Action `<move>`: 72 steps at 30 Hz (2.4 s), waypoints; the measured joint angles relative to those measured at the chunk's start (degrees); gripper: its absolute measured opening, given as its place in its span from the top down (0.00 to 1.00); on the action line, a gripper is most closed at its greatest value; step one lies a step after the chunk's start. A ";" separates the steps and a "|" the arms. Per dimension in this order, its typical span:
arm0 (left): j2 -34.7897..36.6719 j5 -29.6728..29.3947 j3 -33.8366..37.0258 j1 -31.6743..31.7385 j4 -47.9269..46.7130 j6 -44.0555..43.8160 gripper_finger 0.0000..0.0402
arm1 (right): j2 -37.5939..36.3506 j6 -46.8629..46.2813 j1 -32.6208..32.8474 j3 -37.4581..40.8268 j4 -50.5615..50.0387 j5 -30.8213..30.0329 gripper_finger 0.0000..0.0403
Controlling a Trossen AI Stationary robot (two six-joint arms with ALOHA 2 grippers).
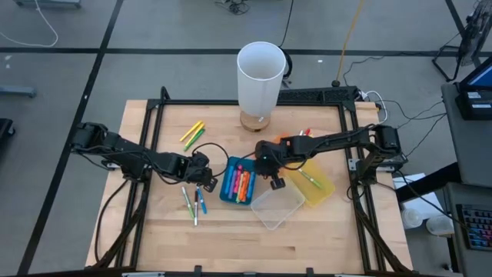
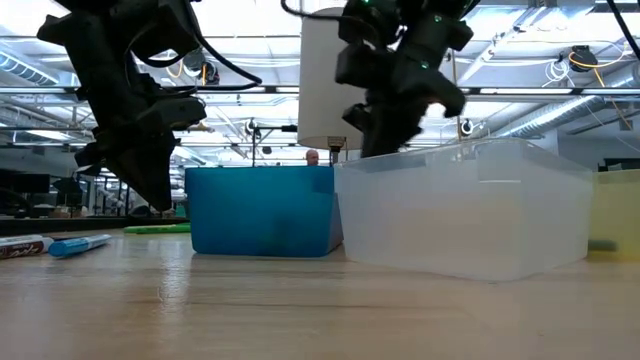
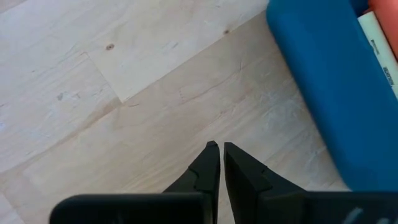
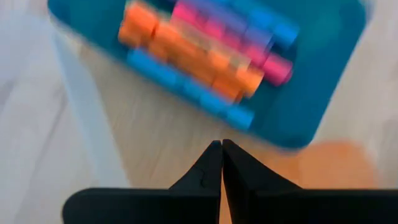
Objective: Pick & Place Markers
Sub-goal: Adjust the bins on the table
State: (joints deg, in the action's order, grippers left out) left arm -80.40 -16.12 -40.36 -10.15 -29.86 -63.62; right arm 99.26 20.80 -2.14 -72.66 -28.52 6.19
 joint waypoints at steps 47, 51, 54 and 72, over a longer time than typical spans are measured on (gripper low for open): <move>-0.02 0.11 0.00 0.00 0.01 -0.54 0.94 | 7.31 4.25 -8.02 -0.02 23.72 -18.15 1.00; -0.02 0.11 0.00 0.00 -0.05 -0.12 0.94 | 0.44 6.40 -5.86 0.12 10.22 -16.10 1.00; -0.02 0.08 0.00 0.00 -0.05 0.14 0.94 | -7.10 6.38 -2.01 -0.27 -3.01 -6.40 1.00; -0.04 -2.22 0.00 0.00 0.21 0.28 0.94 | 1.17 -5.23 20.85 5.46 8.20 -5.92 1.00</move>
State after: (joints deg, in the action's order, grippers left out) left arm -80.44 -18.35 -40.36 -10.15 -29.65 -63.34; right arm 100.44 15.56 18.71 -67.20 -20.32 0.27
